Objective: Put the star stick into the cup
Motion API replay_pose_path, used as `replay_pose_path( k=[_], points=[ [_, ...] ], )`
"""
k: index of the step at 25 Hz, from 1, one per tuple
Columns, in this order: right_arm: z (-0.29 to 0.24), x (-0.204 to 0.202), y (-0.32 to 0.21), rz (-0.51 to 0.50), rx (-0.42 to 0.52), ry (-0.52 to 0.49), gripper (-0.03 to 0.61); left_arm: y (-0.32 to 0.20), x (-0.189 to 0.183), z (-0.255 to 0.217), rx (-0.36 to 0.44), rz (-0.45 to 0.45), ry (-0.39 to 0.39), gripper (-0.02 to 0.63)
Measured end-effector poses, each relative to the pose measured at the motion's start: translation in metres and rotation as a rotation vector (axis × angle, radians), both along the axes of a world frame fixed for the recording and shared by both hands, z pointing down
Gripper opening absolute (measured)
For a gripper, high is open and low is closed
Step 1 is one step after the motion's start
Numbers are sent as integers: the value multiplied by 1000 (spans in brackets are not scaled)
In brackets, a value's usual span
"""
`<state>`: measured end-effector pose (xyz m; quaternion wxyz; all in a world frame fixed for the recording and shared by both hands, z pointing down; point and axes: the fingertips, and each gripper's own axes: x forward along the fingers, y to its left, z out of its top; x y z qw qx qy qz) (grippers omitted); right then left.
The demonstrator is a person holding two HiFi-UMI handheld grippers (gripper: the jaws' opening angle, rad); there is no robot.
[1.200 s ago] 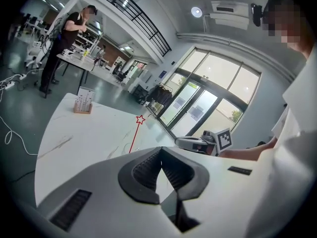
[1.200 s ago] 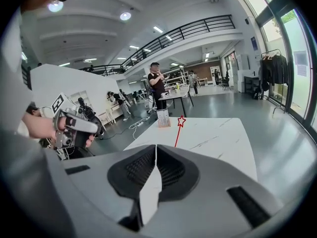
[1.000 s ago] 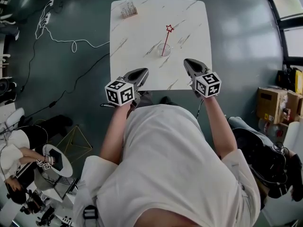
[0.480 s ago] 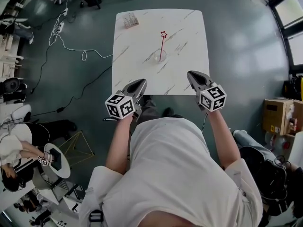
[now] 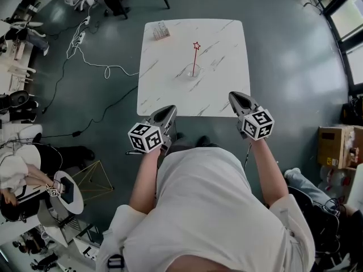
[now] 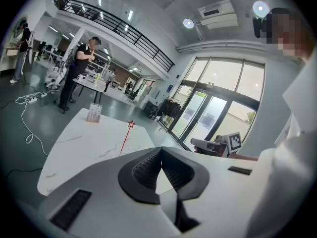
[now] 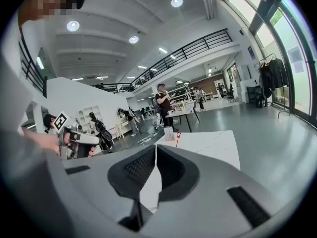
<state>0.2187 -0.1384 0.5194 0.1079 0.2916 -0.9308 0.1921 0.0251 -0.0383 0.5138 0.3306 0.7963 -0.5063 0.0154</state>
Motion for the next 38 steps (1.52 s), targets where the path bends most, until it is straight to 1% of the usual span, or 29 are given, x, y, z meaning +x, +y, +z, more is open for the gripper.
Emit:
replay_pose_path(
  k=[5,11,14,18,23,28,38],
  points=[
    [-9,-12,13,3,37,-5,29,17,-17,-3,11,-6,-13,14],
    [-22,-25,25,52,64,-9,26,35,-40,-5,8,-3,-13,14],
    [-31,-29,26,71,87,-7,25,36,-52,-10,23,3,-18,14],
    [-32,-37,29,82,93,-4,25,37,-64,-12,32,8,-15,14],
    [-36,-40,30,90,99,0,25,34,-68,-15,46,19,-11,14],
    [-36,-42,32,101,99,2,25,38,-72,-12,41,27,-7,14],
    [-39,-47,37,91,111,25,25,37,-74,-13,55,35,7,14]
  ],
)
